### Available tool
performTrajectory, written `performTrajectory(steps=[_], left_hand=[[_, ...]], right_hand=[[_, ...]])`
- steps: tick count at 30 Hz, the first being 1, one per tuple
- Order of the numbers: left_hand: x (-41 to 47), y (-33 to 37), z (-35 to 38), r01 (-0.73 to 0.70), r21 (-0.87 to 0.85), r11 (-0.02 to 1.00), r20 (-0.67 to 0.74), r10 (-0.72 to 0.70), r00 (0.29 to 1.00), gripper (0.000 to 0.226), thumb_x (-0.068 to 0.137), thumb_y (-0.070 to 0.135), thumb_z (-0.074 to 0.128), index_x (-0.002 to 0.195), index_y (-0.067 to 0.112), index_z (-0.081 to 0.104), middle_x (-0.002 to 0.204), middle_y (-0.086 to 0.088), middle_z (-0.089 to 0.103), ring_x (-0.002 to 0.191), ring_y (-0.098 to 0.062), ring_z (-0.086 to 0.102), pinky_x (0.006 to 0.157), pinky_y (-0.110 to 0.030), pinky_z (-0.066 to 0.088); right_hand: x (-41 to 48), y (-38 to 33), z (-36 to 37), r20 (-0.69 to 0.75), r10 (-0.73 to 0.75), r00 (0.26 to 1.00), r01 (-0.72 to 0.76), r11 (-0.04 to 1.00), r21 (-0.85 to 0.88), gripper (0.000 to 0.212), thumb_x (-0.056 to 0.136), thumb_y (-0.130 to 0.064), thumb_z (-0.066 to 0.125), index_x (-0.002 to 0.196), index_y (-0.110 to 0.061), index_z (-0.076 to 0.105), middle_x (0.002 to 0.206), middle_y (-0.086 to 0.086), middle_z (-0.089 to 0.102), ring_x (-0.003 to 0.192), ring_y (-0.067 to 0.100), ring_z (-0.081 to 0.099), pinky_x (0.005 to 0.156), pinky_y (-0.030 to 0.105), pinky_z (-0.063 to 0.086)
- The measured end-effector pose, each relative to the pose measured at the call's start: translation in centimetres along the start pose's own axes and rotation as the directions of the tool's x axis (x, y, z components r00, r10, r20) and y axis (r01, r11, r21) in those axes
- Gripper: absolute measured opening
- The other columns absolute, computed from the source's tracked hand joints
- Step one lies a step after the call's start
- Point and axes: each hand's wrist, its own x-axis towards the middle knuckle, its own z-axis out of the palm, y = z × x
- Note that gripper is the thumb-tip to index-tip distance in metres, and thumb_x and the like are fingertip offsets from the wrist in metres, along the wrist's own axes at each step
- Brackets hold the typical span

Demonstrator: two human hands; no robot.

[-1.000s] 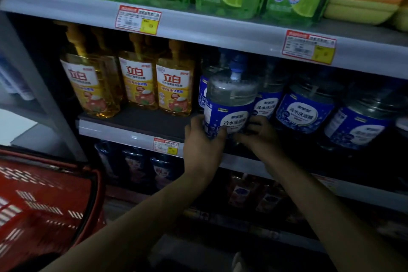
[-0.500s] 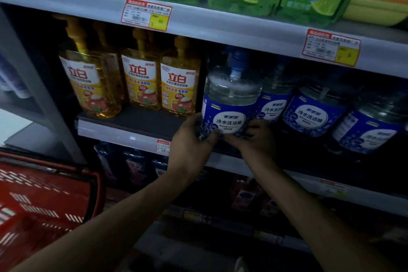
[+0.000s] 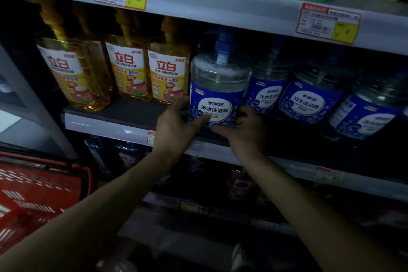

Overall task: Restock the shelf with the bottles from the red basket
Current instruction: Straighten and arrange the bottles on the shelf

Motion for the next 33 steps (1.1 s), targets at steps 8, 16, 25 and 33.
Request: performTrajectory(steps=[8,16,25,33], left_hand=[[0.0,0.1,-0.3,-0.007,-0.044,0.999,0.021,0.008,1.000,0.061,0.082,0.034,0.085,0.136,0.022,0.061,0.127,0.007,0.070,0.110,-0.004,0.065,0.086,-0.022,0.057],[0.3,0.0,0.4,-0.001,-0.110,0.994,-0.027,-0.002,1.000,0.072,0.073,0.030,0.092,0.136,0.023,0.059,0.120,0.013,0.069,0.101,0.012,0.061,0.072,-0.002,0.050],[0.5,-0.6,0.6,-0.019,-0.155,0.988,-0.032,0.015,0.999,0.075,0.074,0.024,0.092,0.140,0.023,0.056,0.121,0.011,0.067,0.098,0.016,0.060,0.069,0.000,0.048],[-0.2,0.2,0.6,-0.069,-0.183,0.981,-0.079,0.055,0.995,0.066,0.078,0.022,0.089,0.136,0.021,0.057,0.121,0.010,0.067,0.098,0.021,0.059,0.072,-0.001,0.049]], right_hand=[[-0.1,-0.2,0.6,-0.036,-0.007,0.999,0.005,0.998,-0.059,0.070,0.055,-0.029,0.099,0.105,-0.025,0.051,0.110,0.001,0.073,0.096,0.020,0.070,0.081,0.039,0.060],[-0.4,-0.6,0.0,0.007,0.048,0.999,-0.048,0.998,0.050,0.054,0.063,-0.017,0.095,0.108,-0.017,0.064,0.104,0.003,0.076,0.094,0.020,0.072,0.084,0.038,0.059],[-2.3,-0.9,1.3,-0.085,0.055,0.995,-0.027,0.952,0.305,0.054,0.082,0.008,0.066,0.126,-0.024,0.068,0.111,-0.008,0.076,0.105,0.008,0.070,0.096,0.040,0.058],[-3.5,-1.8,1.1,-0.137,-0.067,0.988,0.093,0.976,0.196,0.060,0.089,-0.004,0.070,0.144,-0.022,0.051,0.115,-0.014,0.059,0.111,0.003,0.056,0.082,0.006,0.042]])
